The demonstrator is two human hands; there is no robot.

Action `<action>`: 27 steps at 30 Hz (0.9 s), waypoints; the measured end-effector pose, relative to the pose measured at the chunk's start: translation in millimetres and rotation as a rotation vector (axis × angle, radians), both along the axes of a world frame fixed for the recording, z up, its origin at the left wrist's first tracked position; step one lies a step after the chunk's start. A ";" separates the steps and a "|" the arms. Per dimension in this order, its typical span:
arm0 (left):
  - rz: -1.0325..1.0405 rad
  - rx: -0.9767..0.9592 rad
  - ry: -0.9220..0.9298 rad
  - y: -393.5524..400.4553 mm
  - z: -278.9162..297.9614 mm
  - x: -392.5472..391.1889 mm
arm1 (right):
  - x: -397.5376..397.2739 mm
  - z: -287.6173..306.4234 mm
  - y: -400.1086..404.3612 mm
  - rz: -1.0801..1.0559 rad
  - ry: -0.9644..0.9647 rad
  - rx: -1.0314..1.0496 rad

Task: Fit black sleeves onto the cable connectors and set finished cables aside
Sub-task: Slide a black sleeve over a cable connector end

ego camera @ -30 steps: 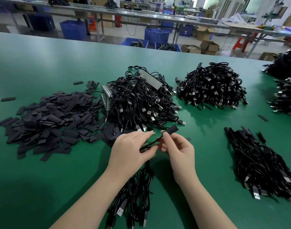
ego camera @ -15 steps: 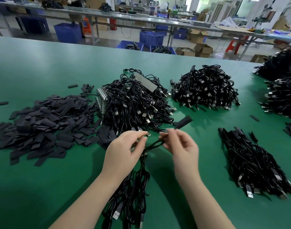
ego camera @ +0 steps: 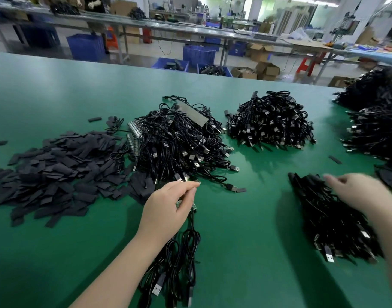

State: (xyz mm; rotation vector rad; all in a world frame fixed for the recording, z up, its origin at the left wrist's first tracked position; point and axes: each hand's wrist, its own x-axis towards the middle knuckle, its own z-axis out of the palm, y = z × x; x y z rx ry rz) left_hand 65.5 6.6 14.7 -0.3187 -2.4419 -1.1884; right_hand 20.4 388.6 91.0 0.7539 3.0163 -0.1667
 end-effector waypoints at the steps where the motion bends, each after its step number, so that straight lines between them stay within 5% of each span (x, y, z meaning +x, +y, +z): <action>1: -0.002 -0.005 0.000 -0.6 -0.2 0.0 | 2.9 -8.5 -3.8 -0.001 -0.126 -0.027; 8: 0.003 -0.011 -0.014 -1.5 -1.5 -2.5 | 32.9 -42.1 -37.2 -0.080 -0.022 0.055; 16: -0.002 -0.021 -0.040 -1.5 -1.9 -1.1 | 18.7 -39.0 -27.2 -0.176 -0.119 -0.067; 27: 0.005 -0.026 -0.046 -1.4 -2.6 -1.2 | 24.0 -62.7 -28.5 -0.118 -0.134 0.177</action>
